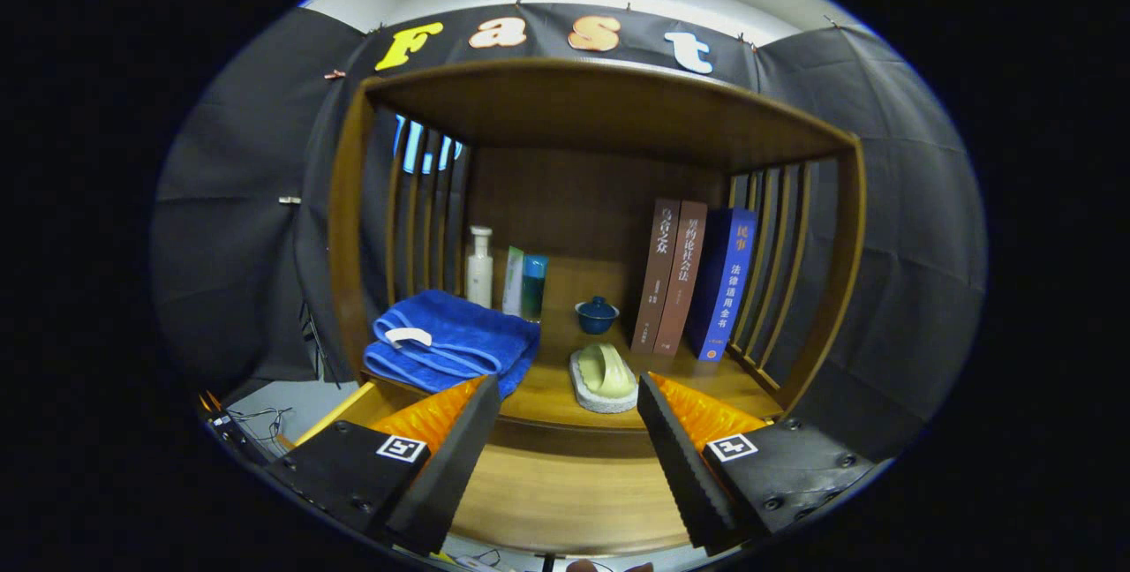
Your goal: Pull open the drawer, take out the items inside it, and place them on the countertop above the cabinet.
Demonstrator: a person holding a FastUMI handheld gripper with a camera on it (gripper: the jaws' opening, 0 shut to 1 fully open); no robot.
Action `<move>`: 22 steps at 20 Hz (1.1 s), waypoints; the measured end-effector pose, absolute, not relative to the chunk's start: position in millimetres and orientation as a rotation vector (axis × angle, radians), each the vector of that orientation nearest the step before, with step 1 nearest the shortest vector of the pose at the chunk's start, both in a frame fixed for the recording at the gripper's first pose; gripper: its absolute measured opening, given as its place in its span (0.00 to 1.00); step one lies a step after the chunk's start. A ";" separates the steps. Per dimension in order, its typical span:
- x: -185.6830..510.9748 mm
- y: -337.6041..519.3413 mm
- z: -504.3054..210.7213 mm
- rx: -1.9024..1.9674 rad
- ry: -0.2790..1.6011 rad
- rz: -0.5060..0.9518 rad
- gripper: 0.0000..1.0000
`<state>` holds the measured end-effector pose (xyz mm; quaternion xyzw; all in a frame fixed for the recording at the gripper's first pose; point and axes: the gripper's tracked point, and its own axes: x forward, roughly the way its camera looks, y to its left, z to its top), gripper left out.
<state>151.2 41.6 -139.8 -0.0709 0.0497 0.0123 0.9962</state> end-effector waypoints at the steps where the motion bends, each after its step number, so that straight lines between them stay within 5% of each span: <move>1: 134.7 42.8 -140.1 -0.138 0.075 0.020 1.00; 10: 41.2 25.9 -227.2 0.036 0.035 -0.003 0.99; 22: 64.1 27.9 -324.3 0.028 0.170 -0.010 1.00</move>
